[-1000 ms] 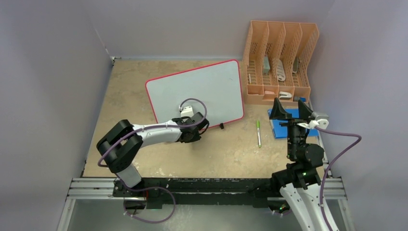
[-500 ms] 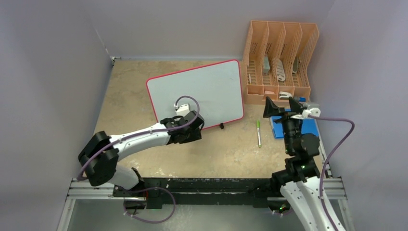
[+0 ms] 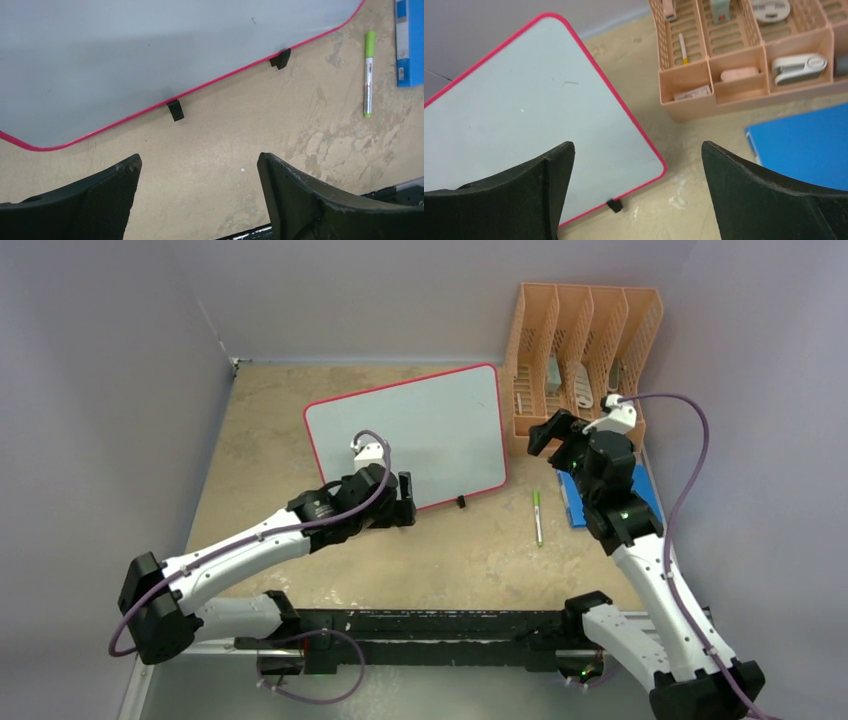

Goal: Write a sentence on the whiteboard
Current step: Pick up the whiteboard marker at the center of the board.

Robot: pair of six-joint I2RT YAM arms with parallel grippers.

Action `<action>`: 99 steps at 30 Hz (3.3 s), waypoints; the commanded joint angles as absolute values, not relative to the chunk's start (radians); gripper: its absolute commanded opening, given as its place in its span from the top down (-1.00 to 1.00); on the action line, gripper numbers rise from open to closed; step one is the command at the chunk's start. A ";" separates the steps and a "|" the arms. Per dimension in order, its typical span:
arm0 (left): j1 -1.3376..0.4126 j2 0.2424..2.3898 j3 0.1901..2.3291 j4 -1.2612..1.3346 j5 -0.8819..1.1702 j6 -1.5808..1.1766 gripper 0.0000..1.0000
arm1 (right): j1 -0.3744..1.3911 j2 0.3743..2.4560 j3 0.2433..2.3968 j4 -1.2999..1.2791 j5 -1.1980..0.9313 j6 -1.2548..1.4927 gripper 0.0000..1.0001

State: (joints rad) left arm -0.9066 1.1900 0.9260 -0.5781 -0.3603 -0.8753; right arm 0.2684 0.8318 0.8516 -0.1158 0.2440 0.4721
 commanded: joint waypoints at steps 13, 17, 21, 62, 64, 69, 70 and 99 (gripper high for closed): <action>-0.688 0.968 0.951 -0.472 -0.139 -0.424 -0.99 | 0.235 1.063 0.846 -0.392 0.069 0.661 -0.89; -0.677 0.987 0.986 -0.482 -0.162 -0.338 -0.99 | 0.191 1.125 0.817 -0.382 0.080 0.665 -0.79; -0.676 0.968 0.976 -0.432 -0.170 -0.251 -0.99 | 0.173 1.209 0.817 -0.397 0.086 0.682 -0.72; -0.602 0.752 0.801 -0.223 0.053 -0.241 -0.97 | 0.306 1.495 0.770 -0.419 0.201 0.788 0.16; -0.600 0.750 0.800 -0.222 0.059 -0.242 -0.97 | 0.314 1.496 0.769 -0.418 0.198 0.795 0.25; -0.594 0.750 0.800 -0.221 0.076 -0.248 -0.97 | 0.319 1.483 0.765 -0.430 0.219 0.801 0.49; -0.593 0.750 0.800 -0.220 0.080 -0.250 -0.97 | 0.320 1.477 0.764 -0.433 0.223 0.800 0.56; -0.591 1.029 1.008 -0.407 0.355 -0.536 -0.92 | 0.791 1.278 1.076 -0.570 0.339 0.652 1.00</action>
State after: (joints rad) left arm -0.5957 0.9951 0.9398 -0.3801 0.3115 -0.4725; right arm 0.7246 1.2804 0.9974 -0.5327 0.2874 0.7219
